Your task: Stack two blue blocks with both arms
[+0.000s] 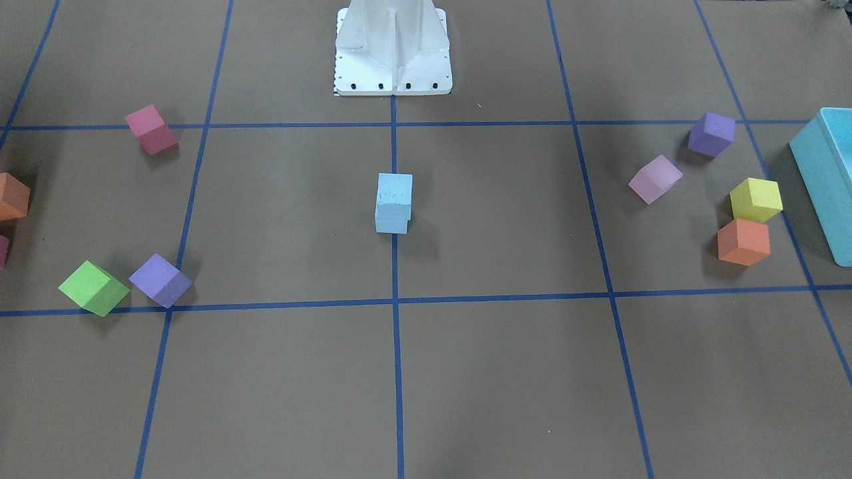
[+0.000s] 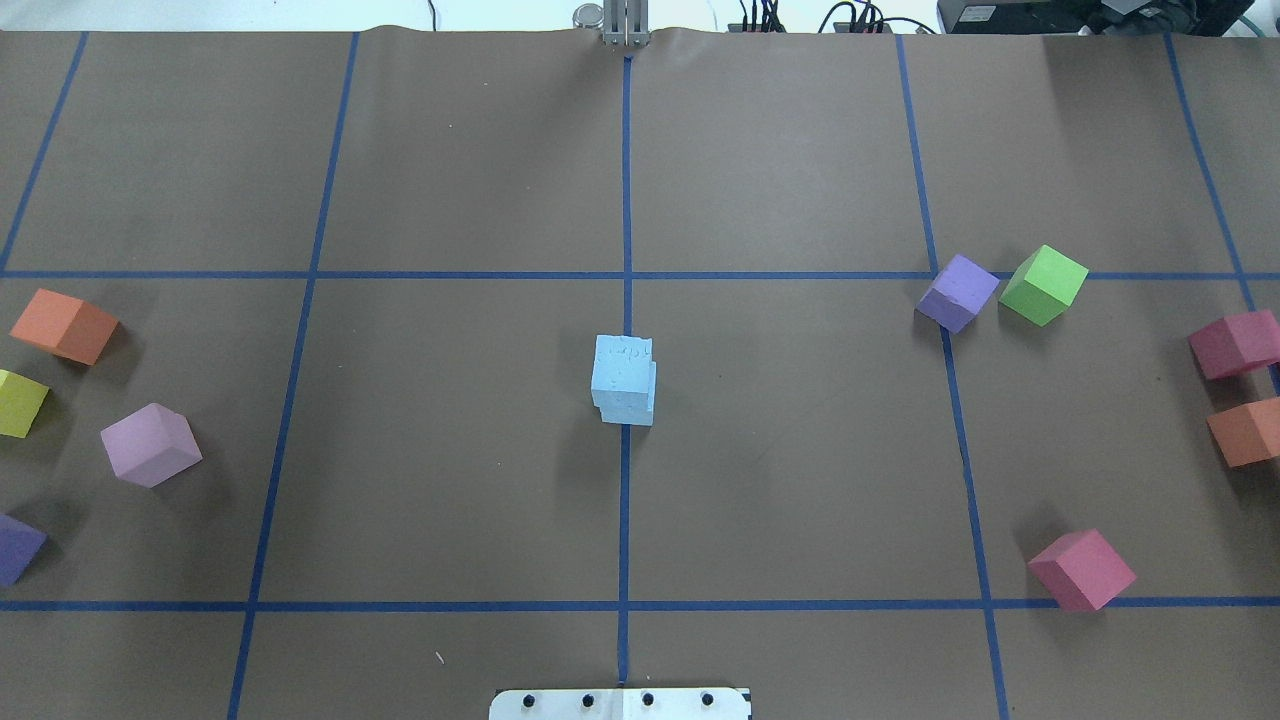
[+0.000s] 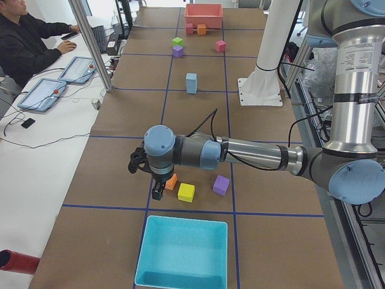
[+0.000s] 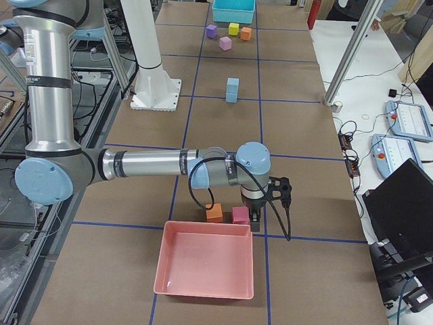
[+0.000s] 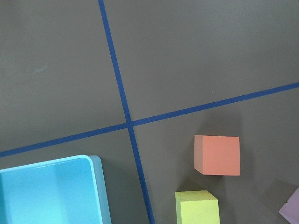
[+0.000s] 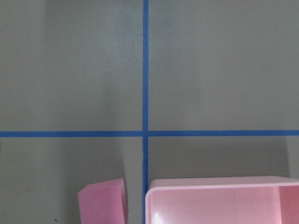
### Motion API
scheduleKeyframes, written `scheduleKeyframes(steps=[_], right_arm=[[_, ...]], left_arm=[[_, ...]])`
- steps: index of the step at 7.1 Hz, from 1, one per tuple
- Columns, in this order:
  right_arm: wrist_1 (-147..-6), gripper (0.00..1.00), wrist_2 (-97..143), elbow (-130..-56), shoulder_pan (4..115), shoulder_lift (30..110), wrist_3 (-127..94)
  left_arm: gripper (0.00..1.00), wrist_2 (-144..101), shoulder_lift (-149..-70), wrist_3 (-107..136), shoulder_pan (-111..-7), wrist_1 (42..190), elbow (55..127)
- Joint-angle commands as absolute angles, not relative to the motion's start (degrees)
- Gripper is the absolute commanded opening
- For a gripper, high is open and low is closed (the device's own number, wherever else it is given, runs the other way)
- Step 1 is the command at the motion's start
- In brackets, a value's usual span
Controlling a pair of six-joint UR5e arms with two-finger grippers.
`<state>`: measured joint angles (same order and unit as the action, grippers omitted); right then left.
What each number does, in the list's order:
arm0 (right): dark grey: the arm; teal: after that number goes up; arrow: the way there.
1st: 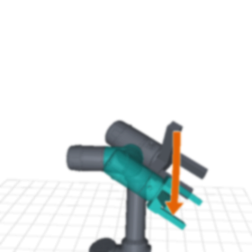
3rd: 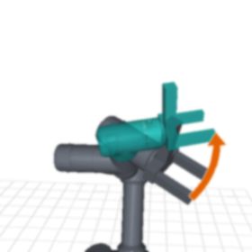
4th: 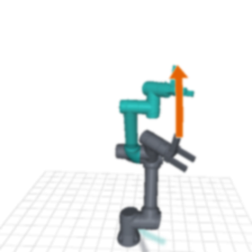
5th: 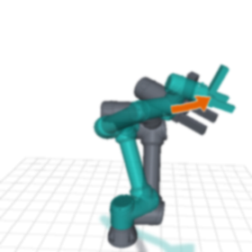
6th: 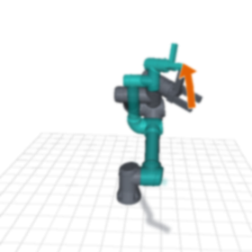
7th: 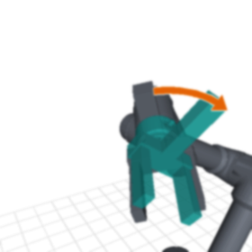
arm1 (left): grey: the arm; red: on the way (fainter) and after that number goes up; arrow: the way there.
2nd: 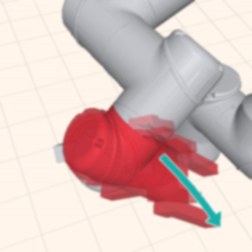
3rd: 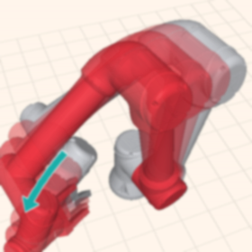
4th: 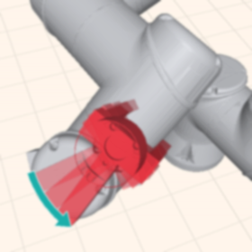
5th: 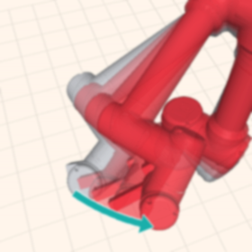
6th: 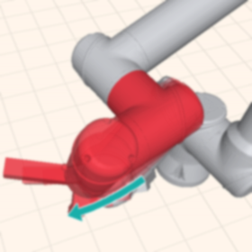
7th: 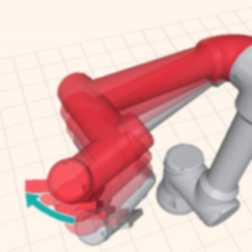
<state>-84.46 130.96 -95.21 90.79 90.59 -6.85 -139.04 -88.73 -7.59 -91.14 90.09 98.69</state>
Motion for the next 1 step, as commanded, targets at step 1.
scheduleKeyframes(steps=[1], right_arm=[[-84.5,1.00,131.0,-95.3,90.8,90.6,-6.9]], left_arm=[[1.00,-139.0,-88.7,-7.4,-91.1,90.1,98.7]])
